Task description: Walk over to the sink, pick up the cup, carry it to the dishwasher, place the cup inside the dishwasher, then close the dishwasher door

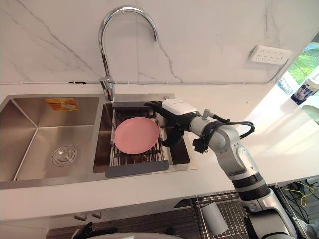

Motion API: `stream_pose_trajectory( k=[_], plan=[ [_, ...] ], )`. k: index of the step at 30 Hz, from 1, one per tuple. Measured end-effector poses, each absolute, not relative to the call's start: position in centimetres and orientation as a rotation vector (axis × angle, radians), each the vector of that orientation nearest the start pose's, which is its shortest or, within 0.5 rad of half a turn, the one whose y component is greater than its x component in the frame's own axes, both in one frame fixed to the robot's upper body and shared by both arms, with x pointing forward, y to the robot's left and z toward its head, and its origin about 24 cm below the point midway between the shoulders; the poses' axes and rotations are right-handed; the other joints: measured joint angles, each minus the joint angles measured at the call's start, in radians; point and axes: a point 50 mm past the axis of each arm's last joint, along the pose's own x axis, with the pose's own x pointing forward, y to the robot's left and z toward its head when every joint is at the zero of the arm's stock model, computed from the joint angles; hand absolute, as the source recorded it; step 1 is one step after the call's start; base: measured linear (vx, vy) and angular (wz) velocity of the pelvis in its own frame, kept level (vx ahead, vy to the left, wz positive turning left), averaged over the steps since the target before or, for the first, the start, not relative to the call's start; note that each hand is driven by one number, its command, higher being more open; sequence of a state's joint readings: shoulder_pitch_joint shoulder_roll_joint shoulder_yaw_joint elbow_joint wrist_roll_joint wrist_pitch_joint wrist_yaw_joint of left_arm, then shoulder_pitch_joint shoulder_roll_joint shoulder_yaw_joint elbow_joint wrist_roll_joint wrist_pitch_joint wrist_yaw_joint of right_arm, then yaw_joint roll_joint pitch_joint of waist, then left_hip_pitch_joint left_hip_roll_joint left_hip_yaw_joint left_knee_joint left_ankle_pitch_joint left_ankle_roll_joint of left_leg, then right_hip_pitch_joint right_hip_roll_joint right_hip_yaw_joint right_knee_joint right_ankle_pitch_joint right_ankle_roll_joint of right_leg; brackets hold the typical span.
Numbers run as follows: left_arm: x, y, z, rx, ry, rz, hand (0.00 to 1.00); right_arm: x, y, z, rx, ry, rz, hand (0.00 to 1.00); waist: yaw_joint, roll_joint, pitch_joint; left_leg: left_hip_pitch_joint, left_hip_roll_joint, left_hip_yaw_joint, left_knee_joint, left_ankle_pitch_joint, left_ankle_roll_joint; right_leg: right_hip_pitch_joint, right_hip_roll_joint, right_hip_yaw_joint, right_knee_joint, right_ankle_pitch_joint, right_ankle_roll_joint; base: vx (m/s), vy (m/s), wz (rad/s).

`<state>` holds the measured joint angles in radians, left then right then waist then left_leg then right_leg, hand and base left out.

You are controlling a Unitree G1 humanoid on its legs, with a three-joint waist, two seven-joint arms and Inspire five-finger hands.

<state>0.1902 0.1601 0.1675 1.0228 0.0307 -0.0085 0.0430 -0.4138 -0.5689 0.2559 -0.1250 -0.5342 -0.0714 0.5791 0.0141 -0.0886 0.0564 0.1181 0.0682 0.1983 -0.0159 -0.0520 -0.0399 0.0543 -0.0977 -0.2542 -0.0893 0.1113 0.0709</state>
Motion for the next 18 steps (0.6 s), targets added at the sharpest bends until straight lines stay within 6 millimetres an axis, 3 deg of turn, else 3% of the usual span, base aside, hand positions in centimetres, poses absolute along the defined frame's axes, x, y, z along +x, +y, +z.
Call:
stream_pose_trajectory(
  k=[10,18],
  plan=[
    [5.3,23.6,-16.0,0.101,1.184,0.298,1.00,29.3,-12.4,14.6,-1.279,-0.316,0.697,1.00,0.000,0.015,-0.001,-0.012,0.000,-0.010,-0.007,0.013,0.000,-0.007,0.000,-0.010,-0.001,0.003,-0.004,-0.05,-0.016,0.03],
    [5.2,23.4,-16.0,0.096,1.186,0.296,1.00,28.7,-12.2,10.5,-1.225,-0.207,0.718,1.00,0.000,0.027,0.001,-0.004,0.000,-0.016,-0.024,0.026,-0.004,-0.005,0.000,-0.020,-0.001,0.003,-0.004,-0.02,-0.008,0.02]
  ],
)
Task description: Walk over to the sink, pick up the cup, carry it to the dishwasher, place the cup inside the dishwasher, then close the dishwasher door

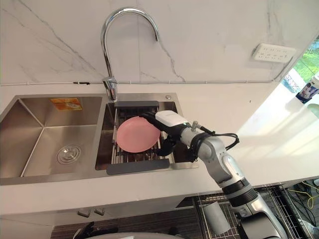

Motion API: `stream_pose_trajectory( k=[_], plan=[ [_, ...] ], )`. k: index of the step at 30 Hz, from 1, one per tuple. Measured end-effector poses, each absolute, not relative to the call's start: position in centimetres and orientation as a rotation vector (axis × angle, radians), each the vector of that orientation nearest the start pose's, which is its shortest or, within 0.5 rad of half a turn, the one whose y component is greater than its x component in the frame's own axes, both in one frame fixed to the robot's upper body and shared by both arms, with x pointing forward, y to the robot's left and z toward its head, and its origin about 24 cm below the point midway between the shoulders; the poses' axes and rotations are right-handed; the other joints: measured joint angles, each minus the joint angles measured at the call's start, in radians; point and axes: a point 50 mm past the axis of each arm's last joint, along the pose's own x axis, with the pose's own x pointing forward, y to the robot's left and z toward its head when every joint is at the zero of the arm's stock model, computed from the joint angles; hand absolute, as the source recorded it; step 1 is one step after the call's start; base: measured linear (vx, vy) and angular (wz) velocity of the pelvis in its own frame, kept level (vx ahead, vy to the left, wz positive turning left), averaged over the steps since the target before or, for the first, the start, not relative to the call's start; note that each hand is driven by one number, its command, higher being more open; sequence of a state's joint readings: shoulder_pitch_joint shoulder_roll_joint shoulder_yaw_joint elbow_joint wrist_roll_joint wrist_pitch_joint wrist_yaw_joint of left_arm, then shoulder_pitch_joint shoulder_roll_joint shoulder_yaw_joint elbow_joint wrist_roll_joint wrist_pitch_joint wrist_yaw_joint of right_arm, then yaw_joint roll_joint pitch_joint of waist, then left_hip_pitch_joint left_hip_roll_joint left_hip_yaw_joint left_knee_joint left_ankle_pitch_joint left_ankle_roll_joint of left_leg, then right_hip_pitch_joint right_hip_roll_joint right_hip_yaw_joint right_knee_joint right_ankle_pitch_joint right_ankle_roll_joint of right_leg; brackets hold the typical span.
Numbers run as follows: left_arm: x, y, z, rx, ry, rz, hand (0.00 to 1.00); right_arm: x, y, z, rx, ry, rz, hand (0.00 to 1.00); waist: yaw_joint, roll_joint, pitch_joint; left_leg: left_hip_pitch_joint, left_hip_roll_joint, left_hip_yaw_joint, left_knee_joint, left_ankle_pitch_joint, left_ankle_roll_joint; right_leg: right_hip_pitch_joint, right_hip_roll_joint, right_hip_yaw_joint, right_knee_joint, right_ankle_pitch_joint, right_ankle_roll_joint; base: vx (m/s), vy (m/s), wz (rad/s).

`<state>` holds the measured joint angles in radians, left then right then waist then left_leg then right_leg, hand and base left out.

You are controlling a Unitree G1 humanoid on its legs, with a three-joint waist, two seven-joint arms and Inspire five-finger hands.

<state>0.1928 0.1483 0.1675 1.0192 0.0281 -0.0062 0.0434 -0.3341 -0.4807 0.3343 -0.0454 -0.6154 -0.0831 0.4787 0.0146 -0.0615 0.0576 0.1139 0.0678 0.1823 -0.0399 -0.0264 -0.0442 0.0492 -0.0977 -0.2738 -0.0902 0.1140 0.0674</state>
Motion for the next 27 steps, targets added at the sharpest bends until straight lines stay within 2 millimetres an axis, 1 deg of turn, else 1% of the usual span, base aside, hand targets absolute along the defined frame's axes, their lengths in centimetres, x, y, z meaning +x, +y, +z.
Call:
stream_pose_trajectory(
  k=[4,16,22,27],
  plan=[
    [5.2,23.3,-16.1,0.085,1.186,0.299,1.00,28.7,-11.9,10.4,-1.233,-0.219,0.704,1.00,-0.001,0.008,0.005,0.004,0.000,-0.004,-0.013,0.009,-0.001,0.000,0.001,-0.005,0.000,0.000,0.000,-0.04,-0.017,0.03],
    [5.3,23.3,-16.0,0.084,1.187,0.299,1.00,28.8,-11.0,9.1,-1.288,-0.240,0.664,1.00,0.001,0.008,0.006,0.007,0.000,-0.007,-0.023,0.014,-0.002,0.000,0.001,-0.010,0.000,0.000,0.000,-0.02,-0.008,0.01],
    [5.4,23.2,-16.0,0.085,1.182,0.298,1.00,29.1,-10.8,8.2,-1.319,-0.236,0.634,1.00,0.009,0.007,0.008,0.007,0.000,-0.008,-0.023,0.014,-0.002,0.000,0.001,-0.012,0.000,0.000,0.001,-0.03,-0.011,0.01],
    [5.8,23.2,-15.9,0.086,1.163,0.297,1.00,29.3,-10.8,7.2,-1.344,-0.224,0.607,1.00,0.018,0.007,0.022,0.005,0.000,-0.014,-0.025,0.016,-0.002,0.001,0.000,-0.019,0.000,0.000,0.001,-0.03,-0.013,0.03]
  ],
)
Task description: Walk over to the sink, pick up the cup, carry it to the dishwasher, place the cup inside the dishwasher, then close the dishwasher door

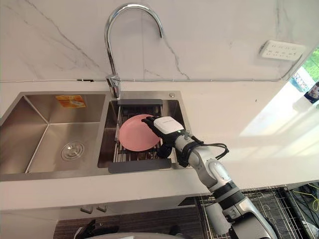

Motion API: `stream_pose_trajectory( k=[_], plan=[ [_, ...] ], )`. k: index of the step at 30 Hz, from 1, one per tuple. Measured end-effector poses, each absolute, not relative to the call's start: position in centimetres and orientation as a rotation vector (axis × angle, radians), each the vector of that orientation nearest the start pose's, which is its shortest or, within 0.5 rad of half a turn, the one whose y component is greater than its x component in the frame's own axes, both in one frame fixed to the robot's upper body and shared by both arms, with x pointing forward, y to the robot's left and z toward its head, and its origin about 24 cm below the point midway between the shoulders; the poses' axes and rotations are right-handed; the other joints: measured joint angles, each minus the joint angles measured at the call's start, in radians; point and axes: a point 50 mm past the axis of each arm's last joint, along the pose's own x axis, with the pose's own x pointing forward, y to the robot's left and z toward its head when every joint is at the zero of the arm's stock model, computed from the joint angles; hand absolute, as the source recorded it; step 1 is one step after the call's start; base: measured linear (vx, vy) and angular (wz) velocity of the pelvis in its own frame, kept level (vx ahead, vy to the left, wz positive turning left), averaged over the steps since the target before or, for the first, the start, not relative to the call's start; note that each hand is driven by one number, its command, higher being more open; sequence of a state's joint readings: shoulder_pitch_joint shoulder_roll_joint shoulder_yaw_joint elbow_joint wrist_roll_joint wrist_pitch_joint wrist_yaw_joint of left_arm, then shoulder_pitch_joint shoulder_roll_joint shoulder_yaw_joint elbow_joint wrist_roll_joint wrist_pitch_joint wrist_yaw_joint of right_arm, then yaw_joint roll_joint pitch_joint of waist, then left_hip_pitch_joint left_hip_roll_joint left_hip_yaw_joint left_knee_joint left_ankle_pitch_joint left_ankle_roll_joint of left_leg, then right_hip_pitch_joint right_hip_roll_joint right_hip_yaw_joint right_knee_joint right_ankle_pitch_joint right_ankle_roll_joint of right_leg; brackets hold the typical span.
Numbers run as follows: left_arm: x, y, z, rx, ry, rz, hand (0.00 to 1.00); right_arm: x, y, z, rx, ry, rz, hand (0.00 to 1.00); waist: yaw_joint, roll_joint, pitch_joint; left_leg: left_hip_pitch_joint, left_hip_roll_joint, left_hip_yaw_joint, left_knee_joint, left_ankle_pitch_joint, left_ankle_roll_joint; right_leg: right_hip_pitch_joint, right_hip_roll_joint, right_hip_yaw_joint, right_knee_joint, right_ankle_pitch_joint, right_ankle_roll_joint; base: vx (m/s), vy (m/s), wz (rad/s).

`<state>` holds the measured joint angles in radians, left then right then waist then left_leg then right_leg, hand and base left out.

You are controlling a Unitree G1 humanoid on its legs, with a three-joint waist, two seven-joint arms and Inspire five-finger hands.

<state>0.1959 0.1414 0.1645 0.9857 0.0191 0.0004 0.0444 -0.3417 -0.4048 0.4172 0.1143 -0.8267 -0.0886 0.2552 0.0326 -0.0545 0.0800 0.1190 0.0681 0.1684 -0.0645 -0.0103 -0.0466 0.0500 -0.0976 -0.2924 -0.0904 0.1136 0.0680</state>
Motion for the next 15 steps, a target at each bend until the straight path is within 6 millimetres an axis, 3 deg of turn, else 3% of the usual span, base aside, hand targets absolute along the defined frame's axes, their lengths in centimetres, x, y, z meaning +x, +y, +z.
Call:
stream_pose_trajectory(
  k=[15],
  plan=[
    [5.7,23.2,-15.7,0.103,1.112,0.317,1.00,29.6,-11.0,6.0,-1.373,-0.313,0.447,1.00,0.005,0.005,0.012,-0.010,-0.001,-0.021,-0.005,0.010,-0.001,0.000,-0.002,-0.023,0.000,0.000,0.000,-0.03,-0.011,0.04]
  ],
)
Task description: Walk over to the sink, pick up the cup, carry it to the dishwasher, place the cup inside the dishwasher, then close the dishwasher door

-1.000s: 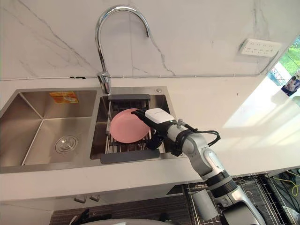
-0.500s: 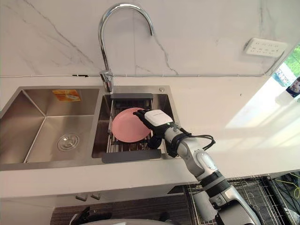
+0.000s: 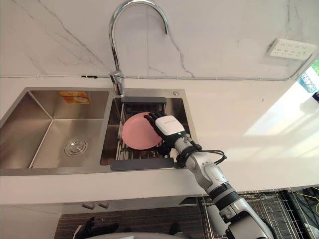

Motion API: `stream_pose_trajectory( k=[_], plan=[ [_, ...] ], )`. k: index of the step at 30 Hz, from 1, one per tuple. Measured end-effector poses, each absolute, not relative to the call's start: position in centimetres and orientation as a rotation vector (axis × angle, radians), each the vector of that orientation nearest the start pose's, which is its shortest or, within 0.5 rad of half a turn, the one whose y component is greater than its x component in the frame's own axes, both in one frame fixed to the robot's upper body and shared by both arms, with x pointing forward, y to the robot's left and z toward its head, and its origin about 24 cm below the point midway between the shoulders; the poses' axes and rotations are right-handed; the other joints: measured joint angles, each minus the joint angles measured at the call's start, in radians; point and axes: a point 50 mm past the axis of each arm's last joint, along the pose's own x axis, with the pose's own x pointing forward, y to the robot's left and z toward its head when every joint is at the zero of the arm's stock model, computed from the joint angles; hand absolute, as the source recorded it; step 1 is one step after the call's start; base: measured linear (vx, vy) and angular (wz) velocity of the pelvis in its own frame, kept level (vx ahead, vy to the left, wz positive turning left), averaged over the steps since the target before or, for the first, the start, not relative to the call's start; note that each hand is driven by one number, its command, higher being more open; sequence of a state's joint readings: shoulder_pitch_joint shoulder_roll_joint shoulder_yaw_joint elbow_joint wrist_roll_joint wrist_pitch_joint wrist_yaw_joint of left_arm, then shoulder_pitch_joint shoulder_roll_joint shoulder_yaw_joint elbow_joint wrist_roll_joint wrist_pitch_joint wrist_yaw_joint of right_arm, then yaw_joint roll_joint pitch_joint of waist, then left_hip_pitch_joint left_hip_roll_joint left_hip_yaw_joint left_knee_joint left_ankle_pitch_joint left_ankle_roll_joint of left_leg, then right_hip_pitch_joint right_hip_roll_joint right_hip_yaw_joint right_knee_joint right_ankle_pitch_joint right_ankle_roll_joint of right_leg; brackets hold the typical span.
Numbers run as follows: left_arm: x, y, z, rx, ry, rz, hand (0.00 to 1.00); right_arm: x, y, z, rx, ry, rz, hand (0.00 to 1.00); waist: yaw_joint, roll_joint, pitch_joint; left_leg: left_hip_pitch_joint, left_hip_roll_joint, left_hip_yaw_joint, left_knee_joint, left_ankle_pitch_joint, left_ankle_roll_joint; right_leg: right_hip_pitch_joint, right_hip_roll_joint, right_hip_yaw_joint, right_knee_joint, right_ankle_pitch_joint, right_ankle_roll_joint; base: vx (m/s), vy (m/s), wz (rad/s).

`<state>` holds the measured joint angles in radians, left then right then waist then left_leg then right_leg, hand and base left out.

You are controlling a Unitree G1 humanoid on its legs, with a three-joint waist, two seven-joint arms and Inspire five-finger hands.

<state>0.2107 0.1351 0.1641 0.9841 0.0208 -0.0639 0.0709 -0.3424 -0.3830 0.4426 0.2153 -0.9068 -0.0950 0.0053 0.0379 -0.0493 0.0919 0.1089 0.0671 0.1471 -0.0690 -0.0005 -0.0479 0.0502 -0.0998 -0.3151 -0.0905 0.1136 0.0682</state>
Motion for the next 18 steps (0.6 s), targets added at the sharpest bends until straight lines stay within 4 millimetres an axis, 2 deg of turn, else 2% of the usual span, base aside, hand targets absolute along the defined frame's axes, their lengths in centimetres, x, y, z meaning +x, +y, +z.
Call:
stream_pose_trajectory(
  k=[9,16,17,18],
  plan=[
    [5.77,23.28,-15.52,0.136,1.078,0.351,1.00,29.51,-10.67,6.32,-1.389,-0.424,0.375,1.00,0.003,0.004,0.005,-0.003,0.000,-0.009,-0.005,0.004,0.001,-0.001,0.000,-0.012,0.000,-0.001,0.001,-0.02,-0.008,0.02],
    [5.70,23.36,-15.46,0.151,1.068,0.358,1.00,29.51,-10.80,5.78,-1.389,-0.415,0.379,1.00,0.005,0.002,0.005,-0.002,-0.001,-0.013,-0.010,0.006,0.000,0.000,-0.001,-0.019,0.000,-0.001,0.001,-0.01,-0.003,0.02],
    [5.74,23.36,-15.44,0.152,1.063,0.360,1.00,29.50,-10.79,5.76,-1.388,-0.417,0.378,0.00,0.006,0.002,0.005,-0.002,-0.001,-0.014,-0.010,0.006,0.000,0.001,-0.001,-0.020,0.000,-0.001,0.001,0.00,0.000,0.00],
    [5.76,23.36,-15.42,0.153,1.060,0.361,1.00,29.50,-10.79,5.72,-1.388,-0.417,0.379,0.00,0.006,0.002,0.005,-0.002,-0.001,-0.014,-0.010,0.006,0.000,0.001,-0.001,-0.020,0.000,-0.001,0.001,0.00,0.000,0.00]
  ],
)
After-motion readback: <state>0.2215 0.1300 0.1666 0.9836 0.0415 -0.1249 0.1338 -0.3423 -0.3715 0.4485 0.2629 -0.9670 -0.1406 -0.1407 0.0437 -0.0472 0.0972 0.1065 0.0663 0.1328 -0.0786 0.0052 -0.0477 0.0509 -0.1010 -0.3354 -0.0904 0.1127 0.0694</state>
